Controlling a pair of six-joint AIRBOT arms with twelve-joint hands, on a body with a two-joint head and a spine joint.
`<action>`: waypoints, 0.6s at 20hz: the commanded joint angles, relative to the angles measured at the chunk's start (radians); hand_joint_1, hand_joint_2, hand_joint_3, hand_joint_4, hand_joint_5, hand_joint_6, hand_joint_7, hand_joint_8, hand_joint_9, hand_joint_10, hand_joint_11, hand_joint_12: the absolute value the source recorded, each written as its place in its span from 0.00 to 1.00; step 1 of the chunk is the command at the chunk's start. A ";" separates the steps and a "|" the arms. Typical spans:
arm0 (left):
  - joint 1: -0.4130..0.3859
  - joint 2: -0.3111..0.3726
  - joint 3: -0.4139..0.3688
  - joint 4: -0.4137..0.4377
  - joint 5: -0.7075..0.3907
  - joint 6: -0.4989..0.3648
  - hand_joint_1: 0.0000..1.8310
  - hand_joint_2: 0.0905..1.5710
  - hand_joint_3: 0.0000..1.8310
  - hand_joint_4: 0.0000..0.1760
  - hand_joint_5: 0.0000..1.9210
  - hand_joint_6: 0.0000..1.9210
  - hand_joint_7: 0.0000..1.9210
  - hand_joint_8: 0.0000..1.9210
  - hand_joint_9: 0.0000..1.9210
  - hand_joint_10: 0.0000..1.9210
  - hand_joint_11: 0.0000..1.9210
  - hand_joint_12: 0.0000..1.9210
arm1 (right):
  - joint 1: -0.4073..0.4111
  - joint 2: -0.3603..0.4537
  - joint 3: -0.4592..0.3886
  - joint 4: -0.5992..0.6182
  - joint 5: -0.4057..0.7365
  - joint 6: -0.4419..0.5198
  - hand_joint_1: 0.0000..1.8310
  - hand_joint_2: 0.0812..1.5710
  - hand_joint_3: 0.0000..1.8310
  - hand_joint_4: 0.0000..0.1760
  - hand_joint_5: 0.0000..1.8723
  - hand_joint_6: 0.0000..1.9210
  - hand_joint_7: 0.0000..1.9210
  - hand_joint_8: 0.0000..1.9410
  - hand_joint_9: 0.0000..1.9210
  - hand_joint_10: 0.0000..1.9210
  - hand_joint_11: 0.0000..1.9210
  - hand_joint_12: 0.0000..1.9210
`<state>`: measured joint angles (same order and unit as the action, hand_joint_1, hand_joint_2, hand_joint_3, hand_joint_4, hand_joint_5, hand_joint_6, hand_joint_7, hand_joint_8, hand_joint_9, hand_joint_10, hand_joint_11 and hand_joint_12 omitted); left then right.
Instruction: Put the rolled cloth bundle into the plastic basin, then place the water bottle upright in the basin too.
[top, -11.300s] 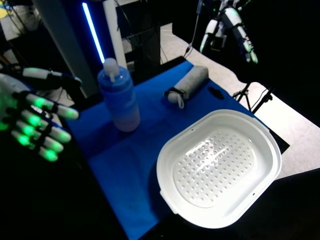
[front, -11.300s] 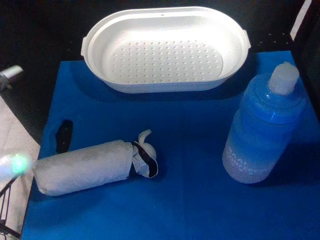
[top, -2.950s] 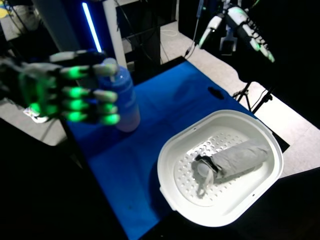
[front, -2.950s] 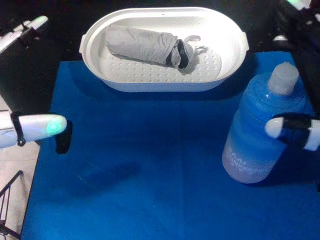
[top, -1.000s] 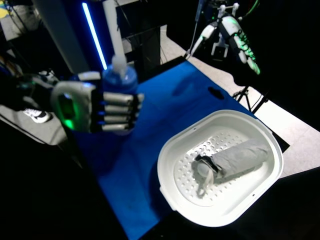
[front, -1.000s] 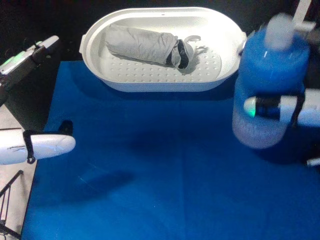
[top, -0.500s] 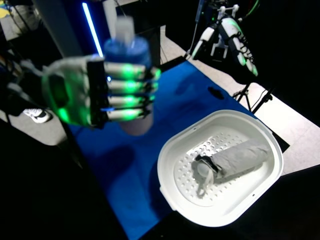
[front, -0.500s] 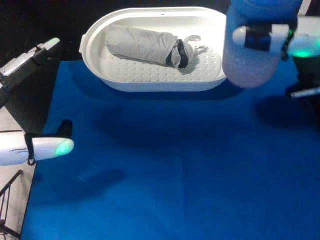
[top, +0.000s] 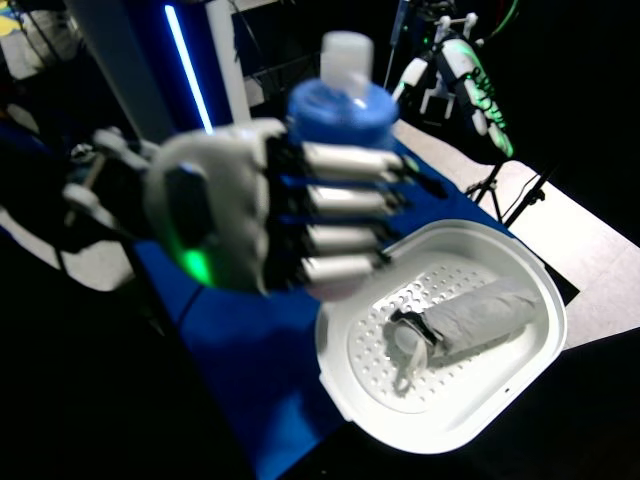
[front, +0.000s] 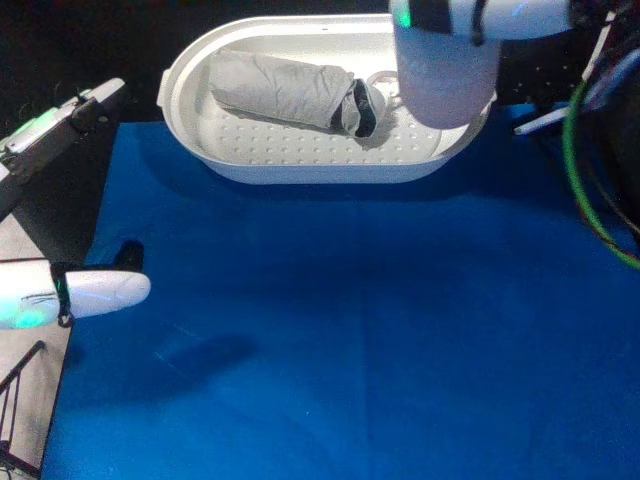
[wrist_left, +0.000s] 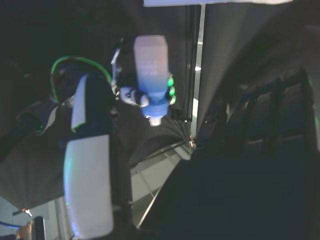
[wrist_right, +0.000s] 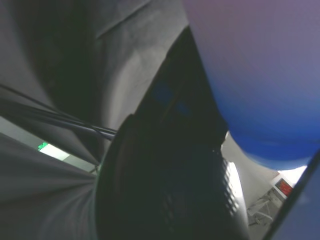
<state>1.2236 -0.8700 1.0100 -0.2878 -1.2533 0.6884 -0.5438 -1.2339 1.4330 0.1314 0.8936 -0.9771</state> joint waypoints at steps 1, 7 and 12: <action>-0.012 0.004 0.006 0.002 -0.125 -0.010 0.41 0.53 0.00 1.00 0.00 0.00 0.00 0.00 0.00 0.00 0.00 0.00 | 0.026 -0.014 0.017 0.030 0.096 0.017 0.61 0.71 0.00 0.00 0.50 0.55 0.56 0.68 0.64 0.86 0.63 1.00; -0.024 0.011 0.016 0.020 -0.144 -0.015 0.36 0.53 0.00 1.00 0.00 0.00 0.00 0.00 0.00 0.00 0.00 0.00 | 0.026 -0.141 0.178 0.100 0.033 0.018 0.62 0.71 0.00 0.00 0.49 0.56 0.59 0.61 0.63 0.78 0.57 0.94; -0.024 0.006 0.027 0.023 -0.156 -0.027 0.35 0.53 0.00 1.00 0.00 0.00 0.00 0.00 0.00 0.00 0.00 0.00 | 0.026 -0.173 0.240 0.100 0.032 0.018 0.60 0.72 0.00 0.00 0.49 0.56 0.55 0.60 0.60 0.80 0.56 0.93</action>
<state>1.2102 -0.8627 1.0328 -0.2546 -1.2800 0.6678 -0.5411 -1.4071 1.6711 0.2173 0.7780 -0.9794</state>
